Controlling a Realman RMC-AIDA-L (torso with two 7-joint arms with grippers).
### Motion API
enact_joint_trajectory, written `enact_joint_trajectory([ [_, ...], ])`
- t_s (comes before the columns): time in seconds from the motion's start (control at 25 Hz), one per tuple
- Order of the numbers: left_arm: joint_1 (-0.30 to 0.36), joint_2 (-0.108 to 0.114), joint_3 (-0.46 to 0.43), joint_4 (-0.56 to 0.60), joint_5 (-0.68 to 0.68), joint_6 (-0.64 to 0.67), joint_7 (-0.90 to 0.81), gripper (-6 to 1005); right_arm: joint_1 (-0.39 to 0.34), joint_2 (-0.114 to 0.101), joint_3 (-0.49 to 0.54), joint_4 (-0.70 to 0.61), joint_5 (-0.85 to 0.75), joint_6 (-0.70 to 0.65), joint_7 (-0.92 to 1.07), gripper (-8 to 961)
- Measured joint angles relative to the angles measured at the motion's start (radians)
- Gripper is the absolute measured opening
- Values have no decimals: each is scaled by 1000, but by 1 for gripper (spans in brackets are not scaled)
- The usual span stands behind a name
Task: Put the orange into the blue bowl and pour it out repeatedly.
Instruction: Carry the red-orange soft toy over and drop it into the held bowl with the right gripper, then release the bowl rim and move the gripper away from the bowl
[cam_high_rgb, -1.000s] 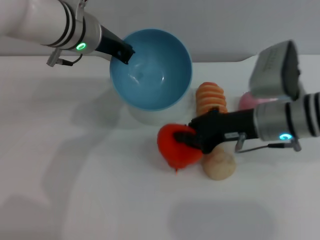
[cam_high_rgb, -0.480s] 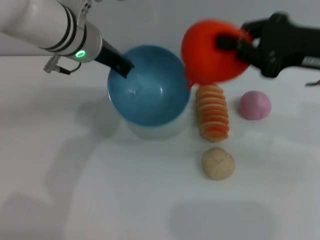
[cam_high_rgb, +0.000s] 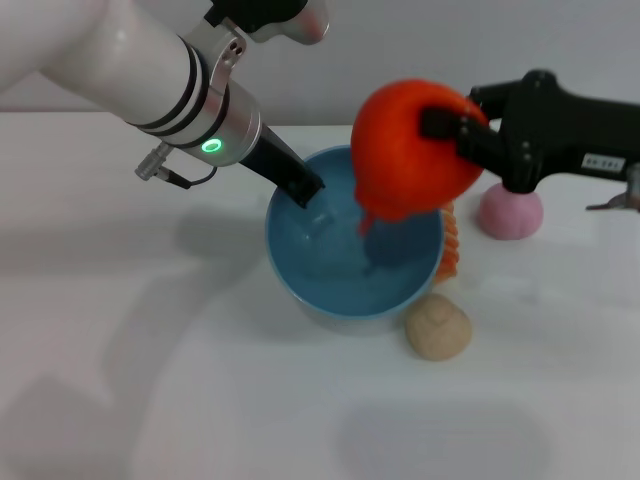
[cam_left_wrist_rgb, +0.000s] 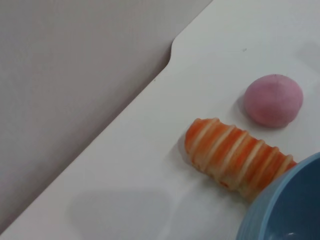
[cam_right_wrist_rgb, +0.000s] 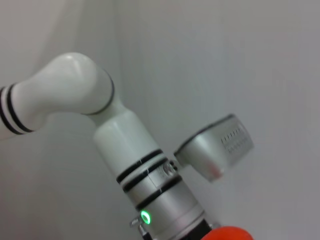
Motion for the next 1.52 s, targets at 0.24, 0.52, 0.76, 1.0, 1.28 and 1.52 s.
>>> enact_joint_trajectory([
  [0.24,8,-1,4,5,-5,-10,-2,0,38,-1,-1,178,-11,9,-84,82],
  [0.52,18,0,7,4,-14,-19,3,-1,67,-1,4,284,-10,62,-117,108],
  [0.76,22,0,20,-2,-14,-33,5,-1,82,-2,3,333,-7,87,-117,130],
  [1.0,22,1,20,-3,-14,-44,6,0,98,-4,11,374,-5,99,-109,153],
  [1.28,21,2,20,-6,-7,-43,2,1,94,-4,14,375,5,107,-106,314],
  [1.52,8,3,17,-8,0,37,-2,0,43,-5,100,363,62,101,-106,415],
])
